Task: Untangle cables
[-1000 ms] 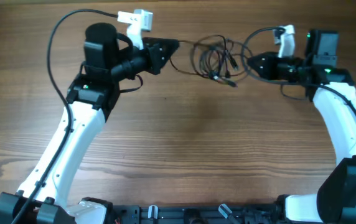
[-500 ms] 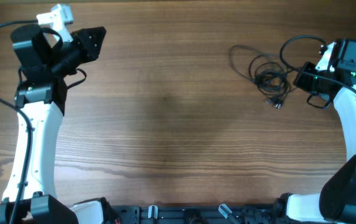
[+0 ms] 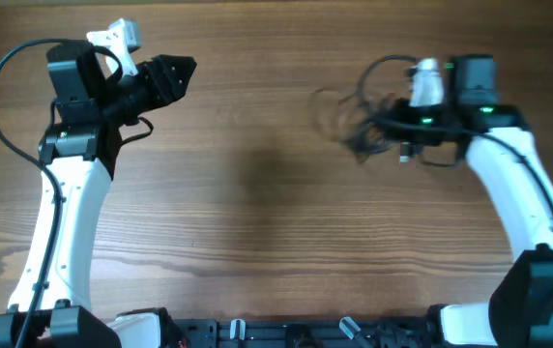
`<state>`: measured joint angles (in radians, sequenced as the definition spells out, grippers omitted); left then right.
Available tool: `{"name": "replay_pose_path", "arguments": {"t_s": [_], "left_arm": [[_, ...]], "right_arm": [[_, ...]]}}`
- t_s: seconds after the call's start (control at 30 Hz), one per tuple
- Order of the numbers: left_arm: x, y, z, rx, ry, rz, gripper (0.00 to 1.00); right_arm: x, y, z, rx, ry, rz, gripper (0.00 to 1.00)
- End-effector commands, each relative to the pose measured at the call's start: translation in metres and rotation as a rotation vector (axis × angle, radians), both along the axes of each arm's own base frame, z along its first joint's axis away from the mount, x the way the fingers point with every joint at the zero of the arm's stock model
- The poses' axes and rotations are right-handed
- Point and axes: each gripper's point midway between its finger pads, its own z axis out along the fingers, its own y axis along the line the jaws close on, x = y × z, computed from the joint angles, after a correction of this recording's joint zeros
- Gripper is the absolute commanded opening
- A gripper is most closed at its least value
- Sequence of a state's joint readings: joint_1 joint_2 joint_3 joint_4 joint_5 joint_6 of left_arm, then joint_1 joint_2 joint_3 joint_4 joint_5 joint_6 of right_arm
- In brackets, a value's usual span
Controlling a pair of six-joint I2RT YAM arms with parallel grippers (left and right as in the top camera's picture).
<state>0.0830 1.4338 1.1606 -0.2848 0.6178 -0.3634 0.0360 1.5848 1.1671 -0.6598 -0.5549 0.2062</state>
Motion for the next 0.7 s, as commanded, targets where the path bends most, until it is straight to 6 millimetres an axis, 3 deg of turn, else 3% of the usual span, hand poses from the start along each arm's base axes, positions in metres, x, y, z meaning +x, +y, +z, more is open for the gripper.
{"name": "replay_pose_path", "arguments": {"t_s": [0.0,0.07,0.1,0.17,0.3,0.37,0.43,0.5,0.57,0.67], "left_arm": [[0.002,0.008,0.007,0.075,-0.041,0.020,0.59],[0.000,0.008,-0.001,0.081,-0.014,0.014,0.58],[0.000,0.008,-0.005,0.080,0.002,0.013,0.57],[-0.002,0.008,-0.009,0.079,0.021,0.012,0.56],[-0.007,0.005,-0.015,0.074,0.054,0.003,0.56],[-0.013,-0.006,-0.019,0.094,0.062,-0.044,0.56],[-0.019,-0.024,-0.023,0.102,0.074,-0.097,0.56],[-0.027,-0.055,-0.030,0.105,0.093,-0.177,0.56],[-0.035,-0.091,-0.038,0.130,0.088,-0.281,0.63],[-0.032,-0.119,-0.057,0.132,0.099,-0.347,0.72]], "right_arm": [[-0.027,0.086,0.011,0.064,-0.037,0.260,0.04],[-0.042,0.133,0.030,0.071,-0.098,0.386,0.04],[-0.038,0.137,0.036,0.050,-0.101,0.345,0.04],[-0.025,0.121,0.041,-0.003,-0.110,0.245,0.04],[0.000,0.046,0.028,-0.114,-0.064,0.033,0.04],[0.015,0.018,0.031,-0.126,-0.096,-0.024,0.04],[0.028,0.006,0.037,-0.121,-0.137,-0.062,0.04],[0.032,0.004,0.039,-0.118,-0.155,-0.069,0.04],[0.030,0.004,0.038,-0.119,-0.149,-0.068,0.04],[0.027,0.013,0.041,-0.070,-0.143,-0.032,0.04]]}}
